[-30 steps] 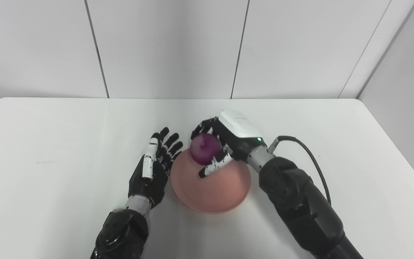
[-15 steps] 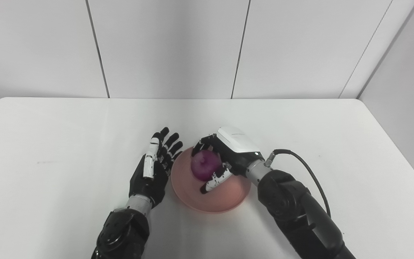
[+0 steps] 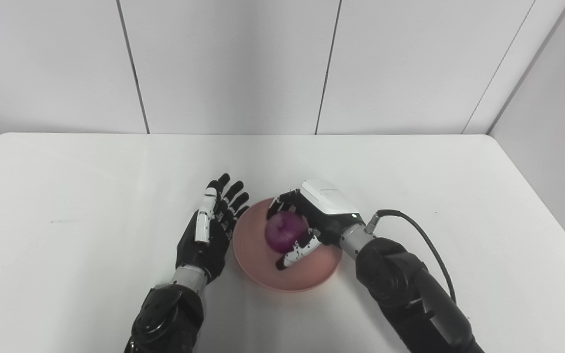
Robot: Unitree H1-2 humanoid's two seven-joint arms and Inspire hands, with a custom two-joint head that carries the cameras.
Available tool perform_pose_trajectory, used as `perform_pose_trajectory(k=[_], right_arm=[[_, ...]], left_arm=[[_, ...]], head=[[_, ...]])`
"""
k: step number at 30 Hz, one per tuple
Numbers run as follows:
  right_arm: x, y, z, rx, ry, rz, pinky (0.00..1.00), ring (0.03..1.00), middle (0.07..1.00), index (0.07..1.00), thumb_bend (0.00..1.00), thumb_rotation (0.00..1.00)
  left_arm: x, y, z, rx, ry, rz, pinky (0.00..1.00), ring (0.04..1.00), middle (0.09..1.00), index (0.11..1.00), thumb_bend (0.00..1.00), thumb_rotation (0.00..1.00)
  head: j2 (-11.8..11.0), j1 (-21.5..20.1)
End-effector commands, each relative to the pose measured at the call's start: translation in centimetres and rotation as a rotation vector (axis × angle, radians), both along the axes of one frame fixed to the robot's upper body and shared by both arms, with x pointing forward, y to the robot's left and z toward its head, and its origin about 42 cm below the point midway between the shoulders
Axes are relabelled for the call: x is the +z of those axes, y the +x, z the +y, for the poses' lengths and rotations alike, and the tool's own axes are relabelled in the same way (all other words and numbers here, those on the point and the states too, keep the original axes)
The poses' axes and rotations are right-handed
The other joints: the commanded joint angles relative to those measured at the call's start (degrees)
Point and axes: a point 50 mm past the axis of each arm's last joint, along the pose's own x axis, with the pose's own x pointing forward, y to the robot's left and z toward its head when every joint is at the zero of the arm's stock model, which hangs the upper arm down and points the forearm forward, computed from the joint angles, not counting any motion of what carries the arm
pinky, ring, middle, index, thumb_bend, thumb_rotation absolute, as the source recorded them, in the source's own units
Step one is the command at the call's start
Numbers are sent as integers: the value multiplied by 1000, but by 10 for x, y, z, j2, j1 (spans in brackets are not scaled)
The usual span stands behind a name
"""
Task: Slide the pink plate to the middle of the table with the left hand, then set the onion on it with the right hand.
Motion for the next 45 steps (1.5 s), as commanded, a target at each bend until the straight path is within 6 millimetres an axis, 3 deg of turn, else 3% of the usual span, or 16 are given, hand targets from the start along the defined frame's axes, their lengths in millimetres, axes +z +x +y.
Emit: perform_pose_trajectory(k=[1,3,8,13,23,31,32,33,35,36,40,45], right_arm=[[21,0,2,21,2,-69,442,555,643,691,984,412],[22,-1,2,28,-11,-60,485,596,680,701,995,432],[25,-6,0,53,-27,-33,685,773,807,824,1000,537],[29,-9,-2,74,-40,-35,793,819,854,877,1000,623],[56,-17,-11,53,54,-76,788,850,887,919,1000,626],[86,-28,-38,1,213,-198,716,820,862,897,1000,627],[88,-30,-42,-13,244,-204,513,674,866,903,1000,615],[89,-32,-47,-35,271,-215,510,663,870,903,1000,624],[90,-35,-55,-63,306,-231,568,698,876,902,1000,641],[89,-36,-58,-72,319,-237,672,785,878,900,1000,658],[83,-41,-66,-144,351,-242,638,777,877,900,937,682],[69,-49,-71,-245,419,-208,731,828,875,920,790,815]], left_arm=[[-3,-2,-5,-10,-6,30,930,935,948,964,403,1000],[-3,-2,-5,-10,-4,29,928,934,947,963,403,1000],[-4,-2,-4,-13,3,25,927,934,948,965,404,1000],[-4,-2,-3,-12,11,25,919,930,944,964,404,1000],[-7,-2,-3,-3,3,33,921,934,944,959,406,1000],[-9,-1,-2,-4,-1,35,921,930,941,959,408,1000],[-9,-1,-2,-4,-1,36,927,930,943,961,408,1000],[-9,-1,-2,-3,-4,38,931,931,944,962,407,1000],[-9,-1,-1,-3,-7,40,936,931,946,965,406,1000],[-9,-1,-1,-3,-8,41,937,931,947,965,405,1000],[-9,-2,1,-4,-6,41,938,929,947,966,406,1000],[-9,-1,4,-7,-10,37,940,927,946,965,408,1000]], head=[[0,0],[0,-1],[-1,-2],[-3,-5],[-6,-11],[-11,-16],[-11,-16],[-12,-17],[-13,-19],[-13,-19],[-14,-23],[-15,-28]])
